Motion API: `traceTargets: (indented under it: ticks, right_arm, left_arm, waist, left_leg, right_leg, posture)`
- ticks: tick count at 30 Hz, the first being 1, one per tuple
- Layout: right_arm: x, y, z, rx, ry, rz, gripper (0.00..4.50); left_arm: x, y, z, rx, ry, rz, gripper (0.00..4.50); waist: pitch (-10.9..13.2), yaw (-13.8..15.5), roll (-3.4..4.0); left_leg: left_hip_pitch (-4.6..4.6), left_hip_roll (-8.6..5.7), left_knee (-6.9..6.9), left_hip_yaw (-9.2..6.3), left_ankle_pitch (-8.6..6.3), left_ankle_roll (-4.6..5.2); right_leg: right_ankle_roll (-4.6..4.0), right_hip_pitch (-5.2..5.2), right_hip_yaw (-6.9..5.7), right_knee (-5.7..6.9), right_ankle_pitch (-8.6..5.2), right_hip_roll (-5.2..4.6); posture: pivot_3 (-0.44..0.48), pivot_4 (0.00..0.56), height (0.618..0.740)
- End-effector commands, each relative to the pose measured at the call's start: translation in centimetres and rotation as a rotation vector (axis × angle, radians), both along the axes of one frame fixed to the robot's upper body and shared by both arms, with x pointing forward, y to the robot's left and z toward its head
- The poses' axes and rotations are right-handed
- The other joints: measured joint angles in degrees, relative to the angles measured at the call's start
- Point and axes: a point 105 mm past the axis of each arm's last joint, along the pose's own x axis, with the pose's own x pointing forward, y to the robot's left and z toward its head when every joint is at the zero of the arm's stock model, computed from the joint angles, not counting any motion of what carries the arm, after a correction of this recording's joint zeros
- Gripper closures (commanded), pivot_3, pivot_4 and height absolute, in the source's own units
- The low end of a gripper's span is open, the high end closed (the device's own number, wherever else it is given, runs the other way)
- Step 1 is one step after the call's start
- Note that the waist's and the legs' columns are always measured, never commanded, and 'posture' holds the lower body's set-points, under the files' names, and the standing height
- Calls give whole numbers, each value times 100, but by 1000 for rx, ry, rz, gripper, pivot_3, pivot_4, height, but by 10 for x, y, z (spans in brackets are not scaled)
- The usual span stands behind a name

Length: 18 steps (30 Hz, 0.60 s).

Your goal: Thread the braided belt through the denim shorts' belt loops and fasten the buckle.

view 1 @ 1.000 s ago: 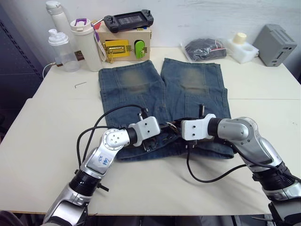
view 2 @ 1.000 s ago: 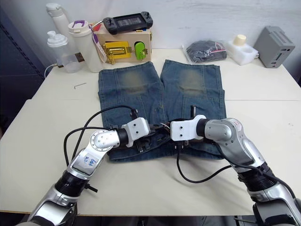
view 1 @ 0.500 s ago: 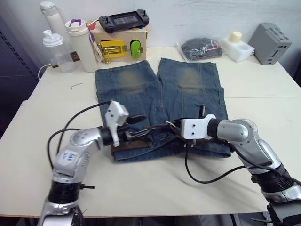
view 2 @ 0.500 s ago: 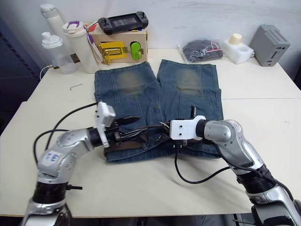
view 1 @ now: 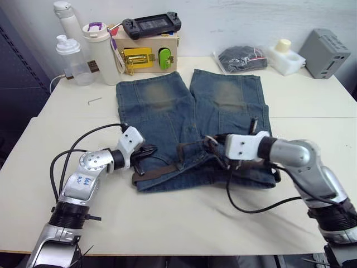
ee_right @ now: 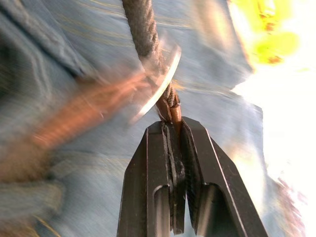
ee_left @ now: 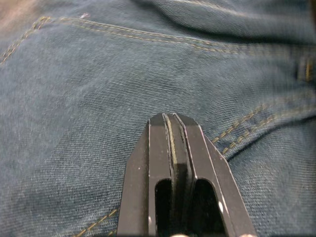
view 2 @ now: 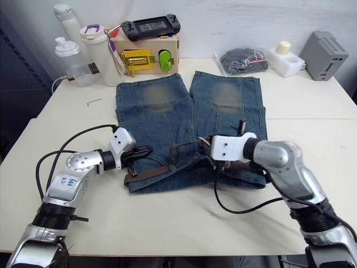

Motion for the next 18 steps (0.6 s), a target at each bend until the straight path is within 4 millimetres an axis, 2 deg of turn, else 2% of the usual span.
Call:
traceTargets:
  ticks: [1,4,6,8,12,15,18]
  right_arm:
    - [4,-25,46,92,-156,-86,4500]
    - [7,-39,57,86,-201,-134,4500]
    - [5,-36,58,64,-220,-113,4500]
    - [-2,-19,54,71,-212,-36,4500]
    - [-13,14,39,39,-176,100,4500]
    - [-16,29,31,38,-165,137,4500]
    - [-15,38,25,35,-158,149,4500]
  left_arm:
    - [-7,1,-31,78,71,-22,4475]
    - [-5,2,-30,79,51,-20,4475]
    - [-2,2,-23,49,33,-12,4475]
    - [2,2,-9,4,-2,-6,4475]
    - [3,-5,33,-153,-66,-25,4475]
    - [-7,-15,66,-258,-106,-93,3639]
    - [-24,-31,95,-330,-140,-200,2344]
  waist:
    - [-1,1,2]
    - [-2,2,3]
    - [-2,13,3]
    - [-2,13,3]
    - [-1,1,3]
    - [1,-23,-1]
    - [1,-58,-1]
  left_leg:
    - [0,0,-1,1,0,0]
    - [0,0,-1,2,0,0]
    - [0,-1,0,2,0,0]
    - [-1,-1,1,2,0,0]
    - [-2,0,2,2,0,0]
    - [-6,1,1,-4,0,0]
    - [-7,1,2,-7,0,0]
  right_leg:
    - [0,0,0,1,0,0]
    - [0,0,1,0,0,-1]
    - [0,0,2,0,0,-1]
    - [0,0,3,0,0,-1]
    - [0,-2,2,1,0,0]
    - [0,-7,1,5,0,1]
    - [0,-7,-1,5,0,3]
  posture:
    - [0,150,645]
    - [0,150,645]
    - [0,150,645]
    - [0,150,645]
    - [0,150,645]
    - [0,150,645]
    - [0,150,645]
